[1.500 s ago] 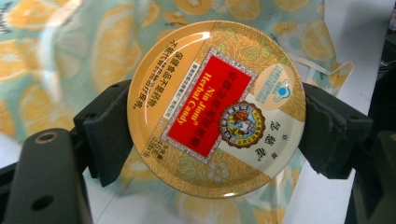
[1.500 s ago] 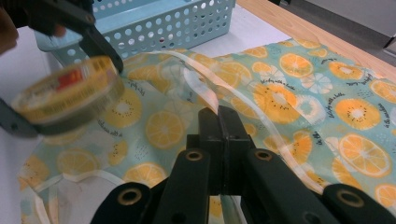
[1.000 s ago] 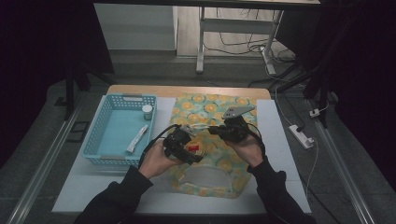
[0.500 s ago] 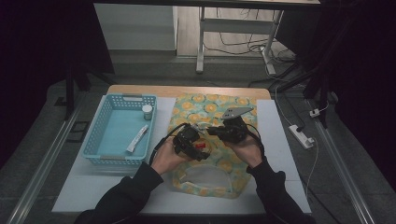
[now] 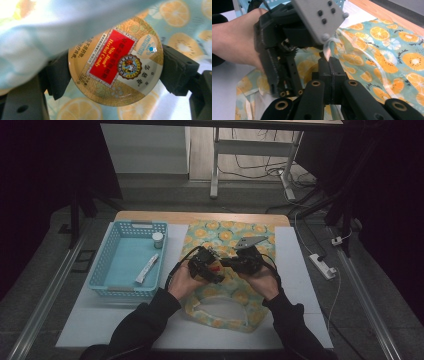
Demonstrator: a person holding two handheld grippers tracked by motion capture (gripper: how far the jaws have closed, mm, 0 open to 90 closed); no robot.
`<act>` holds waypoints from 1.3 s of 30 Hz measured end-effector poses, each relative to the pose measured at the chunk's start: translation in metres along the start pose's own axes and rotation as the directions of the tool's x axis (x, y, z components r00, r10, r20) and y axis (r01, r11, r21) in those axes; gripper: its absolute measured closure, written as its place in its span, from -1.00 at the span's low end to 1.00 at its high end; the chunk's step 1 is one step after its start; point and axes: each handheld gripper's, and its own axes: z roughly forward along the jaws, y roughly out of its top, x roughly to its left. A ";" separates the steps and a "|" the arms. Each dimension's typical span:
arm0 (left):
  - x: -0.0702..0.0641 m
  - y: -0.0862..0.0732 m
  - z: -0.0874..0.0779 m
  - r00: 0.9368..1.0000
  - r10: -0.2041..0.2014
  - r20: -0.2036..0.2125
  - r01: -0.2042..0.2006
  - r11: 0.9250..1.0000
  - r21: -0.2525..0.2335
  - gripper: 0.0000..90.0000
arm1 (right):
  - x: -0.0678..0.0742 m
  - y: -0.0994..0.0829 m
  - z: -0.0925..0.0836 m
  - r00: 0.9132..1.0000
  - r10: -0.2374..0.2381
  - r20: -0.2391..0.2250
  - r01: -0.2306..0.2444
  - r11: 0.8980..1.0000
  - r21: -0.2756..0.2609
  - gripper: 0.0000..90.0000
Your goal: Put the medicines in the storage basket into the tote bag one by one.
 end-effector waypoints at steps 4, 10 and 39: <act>0.004 0.002 0.006 1.000 -0.011 -0.016 0.011 1.000 0.007 -0.55 | -0.001 -0.002 0.003 1.000 0.003 0.002 -0.003 1.000 0.008 1.00; 0.011 0.004 0.012 0.999 -0.022 -0.034 0.022 1.000 0.007 -0.55 | -0.001 -0.002 0.005 1.000 0.001 0.006 -0.001 1.000 0.014 1.00; 0.019 0.003 0.015 0.999 -0.016 -0.036 0.014 0.999 -0.044 -0.77 | -0.007 -0.006 0.005 1.000 0.020 0.021 -0.020 1.000 0.008 1.00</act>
